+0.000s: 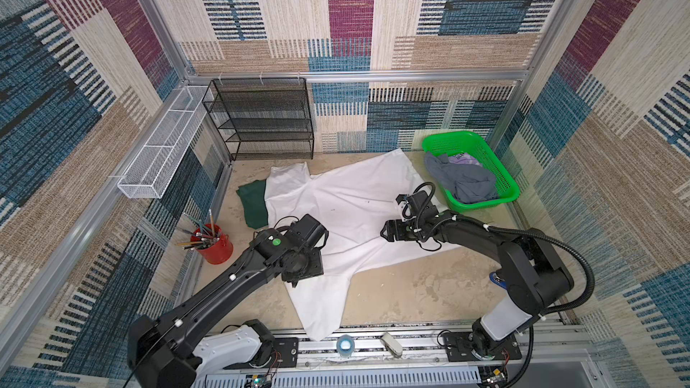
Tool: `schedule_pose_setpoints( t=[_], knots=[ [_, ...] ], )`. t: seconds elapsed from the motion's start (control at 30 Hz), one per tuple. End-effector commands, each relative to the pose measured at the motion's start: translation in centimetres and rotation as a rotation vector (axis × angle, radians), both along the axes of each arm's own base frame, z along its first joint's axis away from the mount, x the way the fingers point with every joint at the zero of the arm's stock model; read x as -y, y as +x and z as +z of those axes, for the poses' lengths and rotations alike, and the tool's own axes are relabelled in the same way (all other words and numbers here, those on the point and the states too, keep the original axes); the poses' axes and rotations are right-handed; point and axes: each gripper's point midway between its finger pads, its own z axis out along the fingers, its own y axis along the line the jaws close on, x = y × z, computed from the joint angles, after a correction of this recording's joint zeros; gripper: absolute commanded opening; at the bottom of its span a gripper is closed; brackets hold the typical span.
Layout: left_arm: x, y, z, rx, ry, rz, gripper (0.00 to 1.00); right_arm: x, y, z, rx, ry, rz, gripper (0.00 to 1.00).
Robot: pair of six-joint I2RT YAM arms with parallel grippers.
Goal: Fold and stack the t-shirts
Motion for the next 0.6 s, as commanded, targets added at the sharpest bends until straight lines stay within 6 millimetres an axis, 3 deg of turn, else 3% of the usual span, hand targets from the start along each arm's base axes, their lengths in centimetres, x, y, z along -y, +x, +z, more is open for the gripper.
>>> schedule_pose_setpoints(
  t=[0.0,0.07,0.2,0.57],
  knots=[
    [2.3,1.5,-2.2,-0.003,-0.022,-0.127,0.54,0.5,-0.8,1.0,0.017,0.015,-0.019,0.86],
    [3.3,0.3,-4.0,-0.073,-0.025,-0.188,0.54,0.6,-1.5,1.3,0.014,0.026,-0.011,0.87],
    [6.9,-2.1,-5.1,-0.082,-0.029,-0.36,0.57,1.2,-2.3,0.4,-0.005,0.003,-0.024,0.87],
    [8.5,-4.9,-9.0,-0.13,0.313,-0.565,0.52,1.0,-1.8,0.8,0.004,0.01,-0.023,0.87]
  ],
)
